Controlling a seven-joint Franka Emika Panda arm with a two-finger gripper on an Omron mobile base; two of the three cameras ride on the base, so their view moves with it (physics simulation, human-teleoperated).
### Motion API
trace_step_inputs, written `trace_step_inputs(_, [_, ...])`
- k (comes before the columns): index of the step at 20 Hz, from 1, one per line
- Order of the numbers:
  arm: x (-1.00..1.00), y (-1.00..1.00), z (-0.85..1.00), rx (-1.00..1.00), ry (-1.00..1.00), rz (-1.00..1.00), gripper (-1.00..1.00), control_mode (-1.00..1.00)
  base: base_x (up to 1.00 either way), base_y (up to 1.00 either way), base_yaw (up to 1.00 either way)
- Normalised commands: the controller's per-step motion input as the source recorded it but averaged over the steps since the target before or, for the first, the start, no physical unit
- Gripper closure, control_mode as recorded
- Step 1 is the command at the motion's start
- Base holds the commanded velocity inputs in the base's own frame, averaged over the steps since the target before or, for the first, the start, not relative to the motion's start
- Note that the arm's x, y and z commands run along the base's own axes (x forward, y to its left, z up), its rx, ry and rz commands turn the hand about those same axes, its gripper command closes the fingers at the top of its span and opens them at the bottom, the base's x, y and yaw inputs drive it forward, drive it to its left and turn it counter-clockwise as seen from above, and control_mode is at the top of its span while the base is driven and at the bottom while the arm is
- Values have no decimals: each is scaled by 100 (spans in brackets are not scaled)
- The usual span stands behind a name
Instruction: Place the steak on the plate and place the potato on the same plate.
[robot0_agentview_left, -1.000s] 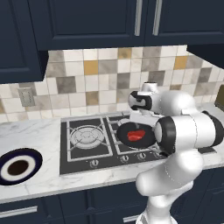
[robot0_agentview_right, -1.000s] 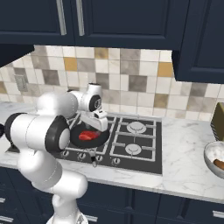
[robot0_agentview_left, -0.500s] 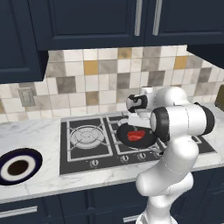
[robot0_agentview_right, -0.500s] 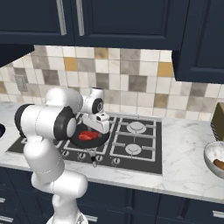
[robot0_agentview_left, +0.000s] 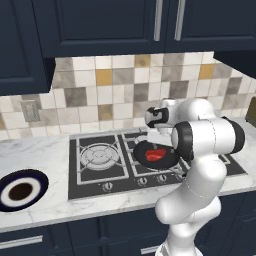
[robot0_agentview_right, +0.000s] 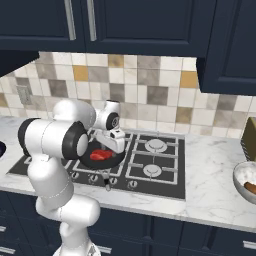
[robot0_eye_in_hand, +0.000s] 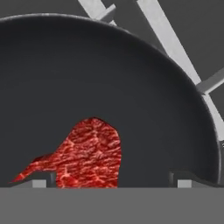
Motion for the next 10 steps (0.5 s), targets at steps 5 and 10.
trace_step_inputs(5, [0, 0, 0, 0, -2, -18, -100, -100, 0, 0, 0])
trace_step_inputs(10, [0, 0, 0, 0, -6, -12, -100, -100, 0, 0, 0])
